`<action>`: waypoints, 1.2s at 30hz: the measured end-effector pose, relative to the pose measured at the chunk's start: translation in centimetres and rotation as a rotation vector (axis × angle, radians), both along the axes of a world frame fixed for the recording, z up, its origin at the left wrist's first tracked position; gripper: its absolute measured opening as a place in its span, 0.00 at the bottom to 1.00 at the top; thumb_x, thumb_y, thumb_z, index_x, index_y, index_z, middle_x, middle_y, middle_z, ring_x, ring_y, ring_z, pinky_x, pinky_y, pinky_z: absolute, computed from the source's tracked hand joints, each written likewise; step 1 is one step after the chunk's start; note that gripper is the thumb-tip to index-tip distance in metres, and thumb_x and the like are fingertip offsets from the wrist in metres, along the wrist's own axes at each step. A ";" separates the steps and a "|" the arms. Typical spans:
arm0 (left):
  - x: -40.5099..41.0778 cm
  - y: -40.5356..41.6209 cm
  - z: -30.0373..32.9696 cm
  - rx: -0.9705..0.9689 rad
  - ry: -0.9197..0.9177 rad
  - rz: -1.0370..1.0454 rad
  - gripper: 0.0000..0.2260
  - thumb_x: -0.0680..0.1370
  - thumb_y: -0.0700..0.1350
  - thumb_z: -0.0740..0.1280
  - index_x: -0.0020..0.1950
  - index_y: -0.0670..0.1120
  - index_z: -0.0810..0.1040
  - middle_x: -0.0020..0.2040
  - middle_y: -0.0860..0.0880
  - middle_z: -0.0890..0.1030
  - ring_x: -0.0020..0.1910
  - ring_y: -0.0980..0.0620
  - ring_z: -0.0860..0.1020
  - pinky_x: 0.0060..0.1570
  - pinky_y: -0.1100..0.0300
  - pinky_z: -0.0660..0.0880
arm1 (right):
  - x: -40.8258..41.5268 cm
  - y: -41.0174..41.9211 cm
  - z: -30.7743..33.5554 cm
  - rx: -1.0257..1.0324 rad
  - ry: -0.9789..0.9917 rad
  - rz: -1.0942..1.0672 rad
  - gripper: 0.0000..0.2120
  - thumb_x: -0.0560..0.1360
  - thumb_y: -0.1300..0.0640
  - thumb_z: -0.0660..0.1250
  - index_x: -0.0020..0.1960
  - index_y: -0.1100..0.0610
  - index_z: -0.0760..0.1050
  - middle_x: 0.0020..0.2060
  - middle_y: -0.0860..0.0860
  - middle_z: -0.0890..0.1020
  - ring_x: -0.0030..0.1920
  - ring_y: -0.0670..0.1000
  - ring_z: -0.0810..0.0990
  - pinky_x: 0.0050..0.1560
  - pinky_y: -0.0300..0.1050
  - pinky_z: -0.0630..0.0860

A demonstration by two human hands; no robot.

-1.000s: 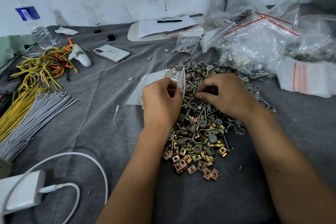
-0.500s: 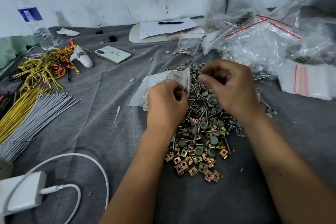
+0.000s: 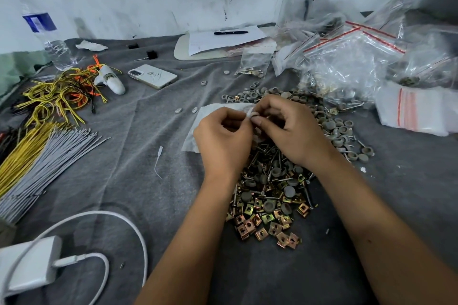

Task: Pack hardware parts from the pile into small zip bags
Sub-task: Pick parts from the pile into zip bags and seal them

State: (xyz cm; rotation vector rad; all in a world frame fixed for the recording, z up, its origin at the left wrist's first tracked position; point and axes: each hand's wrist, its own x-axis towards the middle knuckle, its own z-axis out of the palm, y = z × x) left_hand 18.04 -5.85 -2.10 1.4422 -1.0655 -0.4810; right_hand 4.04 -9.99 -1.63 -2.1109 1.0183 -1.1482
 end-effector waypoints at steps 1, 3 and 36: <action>0.0 0.0 0.1 -0.005 0.041 0.006 0.02 0.75 0.39 0.75 0.43 0.46 0.86 0.36 0.51 0.85 0.36 0.52 0.85 0.41 0.49 0.84 | -0.1 0.0 0.0 0.002 0.015 0.008 0.02 0.79 0.60 0.71 0.52 0.56 0.80 0.44 0.45 0.85 0.48 0.40 0.84 0.48 0.36 0.77; 0.0 0.2 0.3 -0.064 0.036 0.069 0.03 0.75 0.39 0.75 0.43 0.47 0.85 0.35 0.52 0.85 0.36 0.55 0.85 0.40 0.51 0.84 | -0.1 -0.1 0.0 -0.020 0.097 0.016 0.05 0.79 0.60 0.72 0.54 0.55 0.81 0.46 0.45 0.86 0.49 0.40 0.84 0.49 0.39 0.79; -0.2 0.1 -0.5 -0.140 -0.209 0.142 0.06 0.76 0.40 0.73 0.40 0.47 0.83 0.34 0.55 0.82 0.35 0.57 0.81 0.39 0.53 0.80 | -0.7 0.0 0.0 -0.082 0.101 0.081 0.03 0.81 0.57 0.70 0.53 0.53 0.76 0.43 0.45 0.87 0.42 0.43 0.85 0.45 0.39 0.79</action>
